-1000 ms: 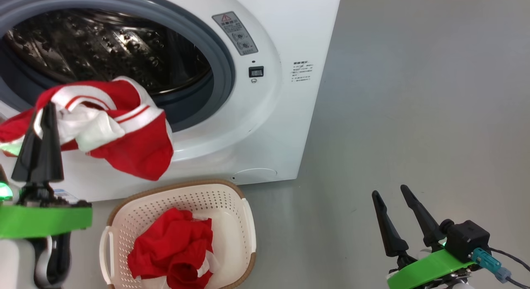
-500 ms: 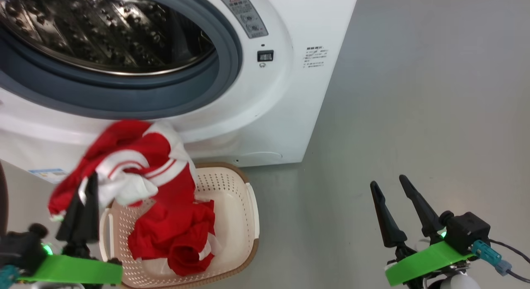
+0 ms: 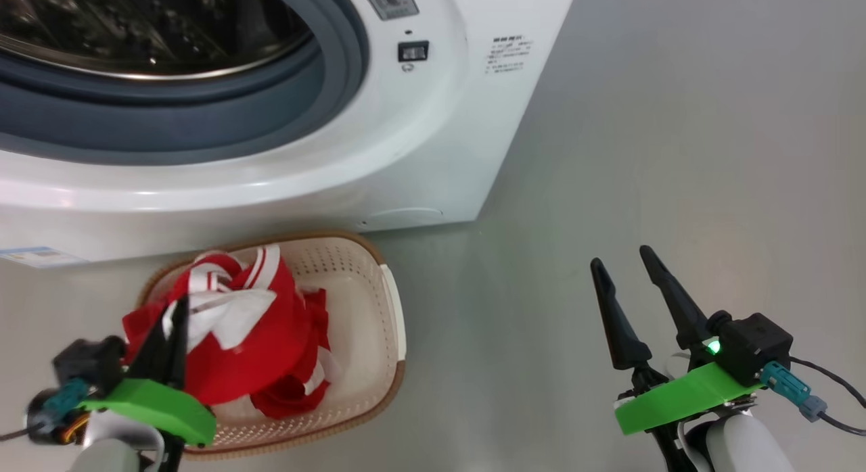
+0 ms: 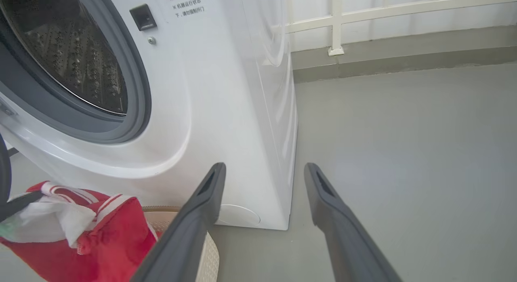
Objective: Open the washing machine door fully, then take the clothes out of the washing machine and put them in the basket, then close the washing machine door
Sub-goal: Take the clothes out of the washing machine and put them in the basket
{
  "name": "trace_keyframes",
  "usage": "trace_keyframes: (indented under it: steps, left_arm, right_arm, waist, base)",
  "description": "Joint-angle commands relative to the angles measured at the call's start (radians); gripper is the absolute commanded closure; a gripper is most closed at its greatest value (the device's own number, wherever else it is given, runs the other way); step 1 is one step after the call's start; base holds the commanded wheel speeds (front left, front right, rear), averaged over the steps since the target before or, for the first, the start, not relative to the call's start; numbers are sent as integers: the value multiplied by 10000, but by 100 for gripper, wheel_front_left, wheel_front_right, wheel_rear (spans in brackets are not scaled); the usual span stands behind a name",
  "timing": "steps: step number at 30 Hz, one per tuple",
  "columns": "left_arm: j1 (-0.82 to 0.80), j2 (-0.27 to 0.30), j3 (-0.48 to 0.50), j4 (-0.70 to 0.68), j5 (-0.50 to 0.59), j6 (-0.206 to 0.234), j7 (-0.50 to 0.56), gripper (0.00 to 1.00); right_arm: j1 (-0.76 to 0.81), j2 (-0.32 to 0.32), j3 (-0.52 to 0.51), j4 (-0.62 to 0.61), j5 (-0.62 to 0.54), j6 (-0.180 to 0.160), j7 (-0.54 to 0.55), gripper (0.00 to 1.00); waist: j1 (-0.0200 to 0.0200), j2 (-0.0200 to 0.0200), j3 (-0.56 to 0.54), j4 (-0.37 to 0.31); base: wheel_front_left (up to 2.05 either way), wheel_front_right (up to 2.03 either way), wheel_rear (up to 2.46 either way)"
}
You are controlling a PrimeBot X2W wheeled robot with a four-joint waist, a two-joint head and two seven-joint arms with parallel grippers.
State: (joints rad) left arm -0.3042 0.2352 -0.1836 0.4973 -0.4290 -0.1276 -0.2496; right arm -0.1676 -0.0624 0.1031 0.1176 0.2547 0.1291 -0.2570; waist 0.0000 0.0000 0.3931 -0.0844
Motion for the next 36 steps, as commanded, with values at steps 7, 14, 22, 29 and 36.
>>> trace_keyframes:
  steps: [7,14,22,29,36]
  left_arm:
    - [-1223,473,-682,1682,-355,-28,-120,100]
    - [-2065,604,-1562,3113,-869,-29,-121,100]
    - [-2858,968,-2632,4287,-1631,-30,-121,100]
    - [-3433,1134,-3435,5194,-2343,-30,-122,100]
    - [-3813,1104,-4168,5994,-3136,-30,-122,100]
  right_arm:
    - [-388,116,409,-382,92,16,-48,0]
    - [-662,119,551,-514,365,16,-48,0]
    - [-923,121,811,-636,611,16,-48,0]
    - [-1125,121,1114,-709,759,16,-48,0]
    - [-1188,121,1235,-714,800,16,-48,0]
  waist:
    - [0,0,1170,-611]
    - [0,0,1777,-886]
    - [0,0,2412,-1300]
    - [0,0,2872,-1516]
    - [0,0,3025,-1555]
  base:
    - [0,0,0]
    - [0,0,0]
    - [0,0,0]
    - [0,0,0]
    - [0,0,0]
